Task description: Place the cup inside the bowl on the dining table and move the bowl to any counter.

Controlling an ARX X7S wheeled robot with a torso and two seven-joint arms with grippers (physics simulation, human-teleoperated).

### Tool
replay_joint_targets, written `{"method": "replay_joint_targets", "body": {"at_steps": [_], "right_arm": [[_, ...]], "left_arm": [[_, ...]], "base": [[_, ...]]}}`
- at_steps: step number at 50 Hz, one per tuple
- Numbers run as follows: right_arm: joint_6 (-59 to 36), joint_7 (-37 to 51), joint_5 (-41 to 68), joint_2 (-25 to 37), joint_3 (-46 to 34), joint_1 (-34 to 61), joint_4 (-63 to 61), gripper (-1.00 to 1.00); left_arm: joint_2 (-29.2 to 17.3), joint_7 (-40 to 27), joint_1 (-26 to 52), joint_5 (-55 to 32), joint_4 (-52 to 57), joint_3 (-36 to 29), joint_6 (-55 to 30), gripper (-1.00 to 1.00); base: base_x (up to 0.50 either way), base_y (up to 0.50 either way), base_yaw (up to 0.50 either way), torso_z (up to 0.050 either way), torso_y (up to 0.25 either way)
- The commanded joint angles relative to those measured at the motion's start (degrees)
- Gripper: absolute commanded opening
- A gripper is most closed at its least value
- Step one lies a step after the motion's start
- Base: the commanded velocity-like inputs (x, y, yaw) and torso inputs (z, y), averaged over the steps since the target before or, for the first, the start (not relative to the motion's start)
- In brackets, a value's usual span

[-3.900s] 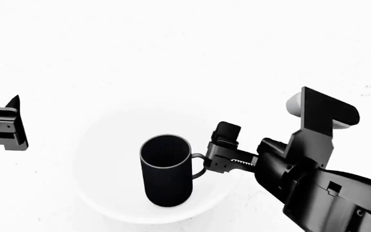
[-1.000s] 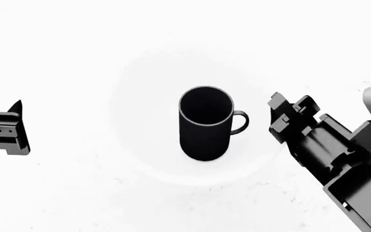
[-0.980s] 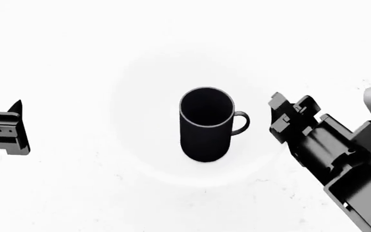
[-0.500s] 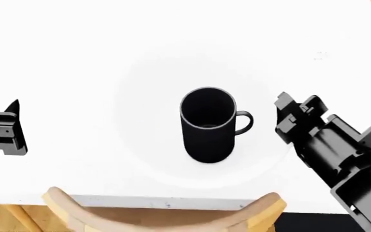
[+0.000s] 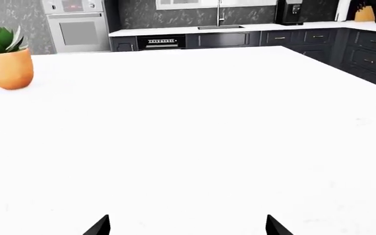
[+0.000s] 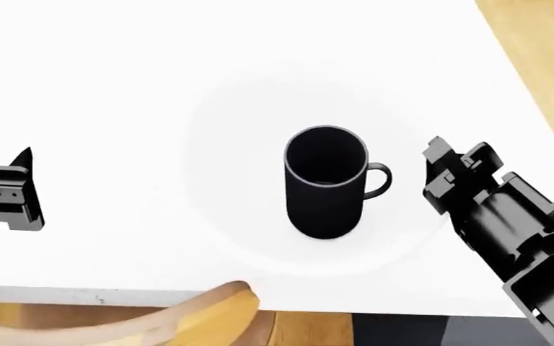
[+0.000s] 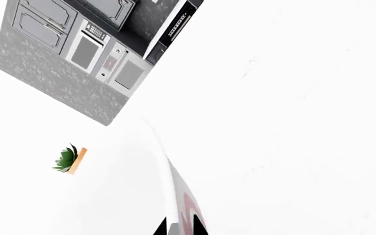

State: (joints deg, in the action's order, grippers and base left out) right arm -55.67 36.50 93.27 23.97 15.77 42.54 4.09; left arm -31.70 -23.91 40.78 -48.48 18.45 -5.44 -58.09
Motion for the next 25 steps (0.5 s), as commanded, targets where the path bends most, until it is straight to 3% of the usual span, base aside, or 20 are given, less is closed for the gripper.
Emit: {"method": "replay_joint_targets", "body": {"at_steps": [1,25], "right_arm": [[1.0,-0.6,1.0,0.3,0.8,0.3,-0.4,-1.0],[2.0,-0.8,1.7,0.8,1.8,-1.3,-1.7,-1.0]], "left_arm": [[-0.1,-0.1,0.6,-0.3,-0.1,0.0,-0.1,1.0],[-0.4,-0.2,0.5,-0.8,0.3,0.0,0.0,1.0]], "base": [[0.0,-0.5,0.0,0.0,0.0],[0.0,-0.5,0.0,0.0,0.0]]}}
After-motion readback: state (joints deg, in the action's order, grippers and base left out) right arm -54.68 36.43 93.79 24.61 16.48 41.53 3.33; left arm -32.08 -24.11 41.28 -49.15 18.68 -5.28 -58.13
